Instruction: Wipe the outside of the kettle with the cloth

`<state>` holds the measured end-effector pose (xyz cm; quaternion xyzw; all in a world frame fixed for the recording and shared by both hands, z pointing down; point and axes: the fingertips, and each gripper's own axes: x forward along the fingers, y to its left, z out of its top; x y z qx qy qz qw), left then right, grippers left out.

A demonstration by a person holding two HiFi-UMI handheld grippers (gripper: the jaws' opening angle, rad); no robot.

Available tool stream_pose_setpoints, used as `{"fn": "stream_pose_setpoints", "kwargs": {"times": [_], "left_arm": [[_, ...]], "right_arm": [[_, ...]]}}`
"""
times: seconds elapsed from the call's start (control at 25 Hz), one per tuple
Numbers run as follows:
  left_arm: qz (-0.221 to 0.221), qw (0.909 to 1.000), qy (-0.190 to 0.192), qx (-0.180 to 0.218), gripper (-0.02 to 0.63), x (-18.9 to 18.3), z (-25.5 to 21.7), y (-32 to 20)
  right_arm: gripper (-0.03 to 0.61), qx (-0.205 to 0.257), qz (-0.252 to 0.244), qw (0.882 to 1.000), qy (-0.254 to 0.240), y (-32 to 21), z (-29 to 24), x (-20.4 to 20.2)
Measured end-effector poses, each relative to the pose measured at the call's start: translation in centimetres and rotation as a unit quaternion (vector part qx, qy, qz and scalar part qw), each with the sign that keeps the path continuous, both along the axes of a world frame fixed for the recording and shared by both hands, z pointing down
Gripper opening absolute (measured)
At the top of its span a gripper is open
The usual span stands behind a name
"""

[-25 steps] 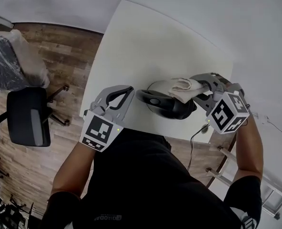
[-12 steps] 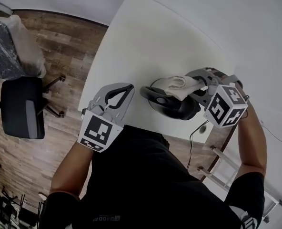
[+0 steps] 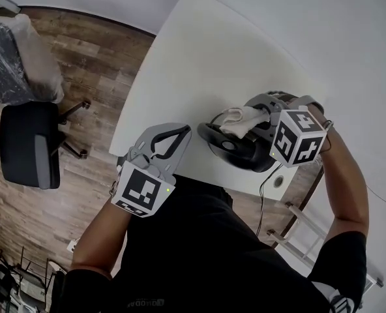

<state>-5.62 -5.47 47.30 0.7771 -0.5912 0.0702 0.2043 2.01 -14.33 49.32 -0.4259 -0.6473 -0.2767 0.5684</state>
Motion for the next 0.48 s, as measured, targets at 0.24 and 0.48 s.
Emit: {"fn": "stream_pose_setpoints", "kwargs": {"times": [0.24, 0.48], "left_arm": [[-0.006, 0.9999, 0.01, -0.007, 0.006, -0.8, 0.8, 0.0], [-0.012, 0.9996, 0.017, -0.017, 0.006, -0.6, 1.6, 0.2]], "right_arm": [[0.098, -0.016, -0.004, 1.0, 0.025, 0.1, 2.4, -1.1], [0.098, -0.027, -0.008, 0.999, 0.043, 0.1, 4.6, -1.0]]}}
